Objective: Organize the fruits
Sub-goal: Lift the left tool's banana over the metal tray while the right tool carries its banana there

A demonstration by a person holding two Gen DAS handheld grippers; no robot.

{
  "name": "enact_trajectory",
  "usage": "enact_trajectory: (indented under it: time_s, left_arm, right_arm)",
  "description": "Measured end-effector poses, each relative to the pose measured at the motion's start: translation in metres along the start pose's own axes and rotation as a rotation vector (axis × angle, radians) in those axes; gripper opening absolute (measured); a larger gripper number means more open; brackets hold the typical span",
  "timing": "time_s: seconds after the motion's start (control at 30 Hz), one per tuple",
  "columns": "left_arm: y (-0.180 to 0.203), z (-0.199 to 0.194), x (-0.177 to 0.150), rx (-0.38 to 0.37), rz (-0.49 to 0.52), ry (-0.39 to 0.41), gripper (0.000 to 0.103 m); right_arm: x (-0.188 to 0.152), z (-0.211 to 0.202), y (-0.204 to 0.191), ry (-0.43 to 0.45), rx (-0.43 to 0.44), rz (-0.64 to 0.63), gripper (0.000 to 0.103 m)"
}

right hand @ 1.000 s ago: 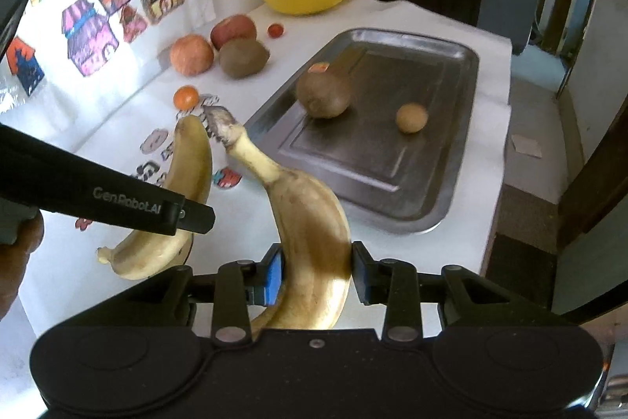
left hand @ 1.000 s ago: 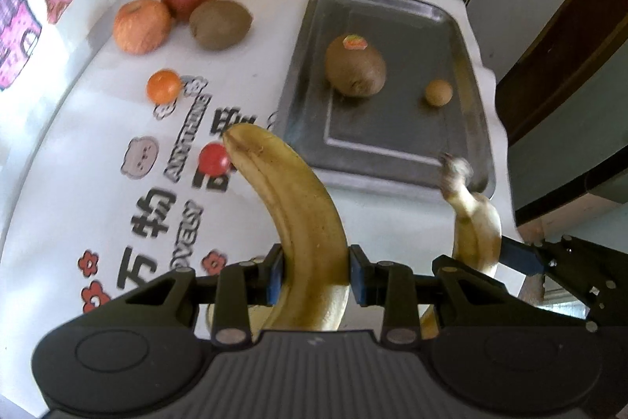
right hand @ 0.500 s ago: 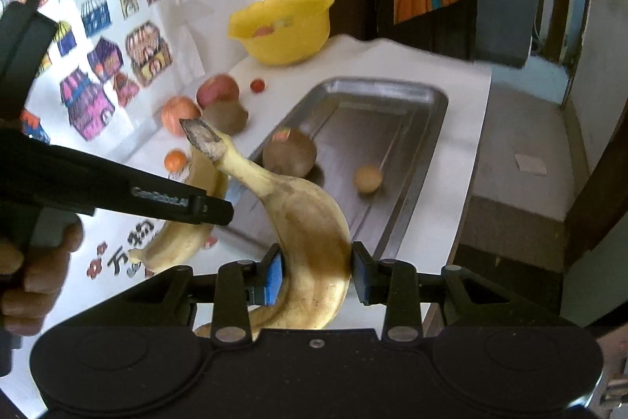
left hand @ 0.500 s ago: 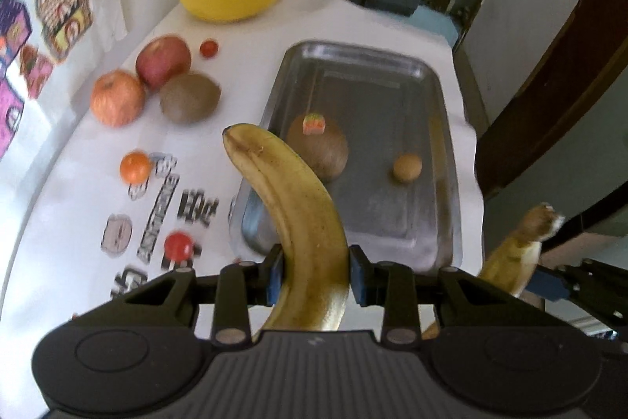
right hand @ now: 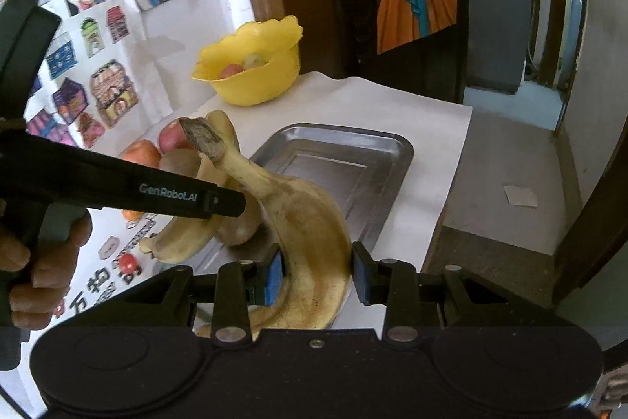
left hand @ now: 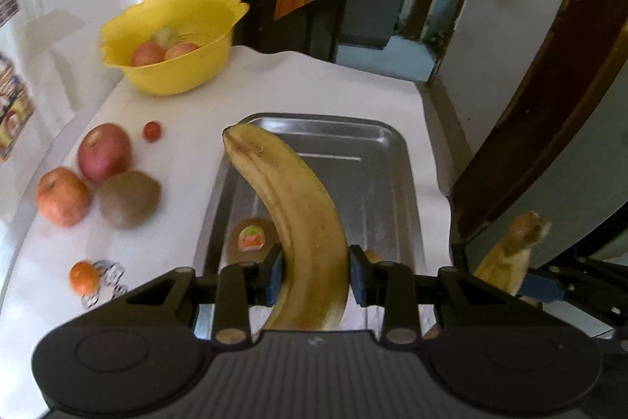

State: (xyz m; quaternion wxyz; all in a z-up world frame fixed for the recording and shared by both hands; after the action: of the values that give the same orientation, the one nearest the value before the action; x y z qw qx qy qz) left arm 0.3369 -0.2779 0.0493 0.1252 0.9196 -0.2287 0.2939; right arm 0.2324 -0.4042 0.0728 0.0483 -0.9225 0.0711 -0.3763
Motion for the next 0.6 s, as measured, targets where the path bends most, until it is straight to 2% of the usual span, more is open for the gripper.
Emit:
enact_trajectory:
  time_s: [0.2, 0.6]
  left_arm:
    - [0.009, 0.028, 0.007, -0.002, 0.042, -0.025, 0.037]
    - [0.011, 0.055, 0.010, 0.028, 0.046, -0.060, 0.037]
  right_arm:
    - [0.003, 0.025, 0.017, -0.024, 0.004, 0.025, 0.038]
    - [0.014, 0.064, 0.032, -0.048, 0.095, 0.069, 0.038]
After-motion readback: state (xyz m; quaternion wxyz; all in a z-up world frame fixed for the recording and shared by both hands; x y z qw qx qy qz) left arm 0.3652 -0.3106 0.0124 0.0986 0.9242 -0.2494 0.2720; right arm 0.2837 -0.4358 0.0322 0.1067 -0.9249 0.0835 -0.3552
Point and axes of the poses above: each gripper's, at about its wrist camera, not at the fingertips, and z roughly the way its jaws point, y to its right, x to its top, the point moved 3 cm from there along z, roughly the way its jaws point, and after that the axes turned 2 degrees about y, right-handed, at the moved point
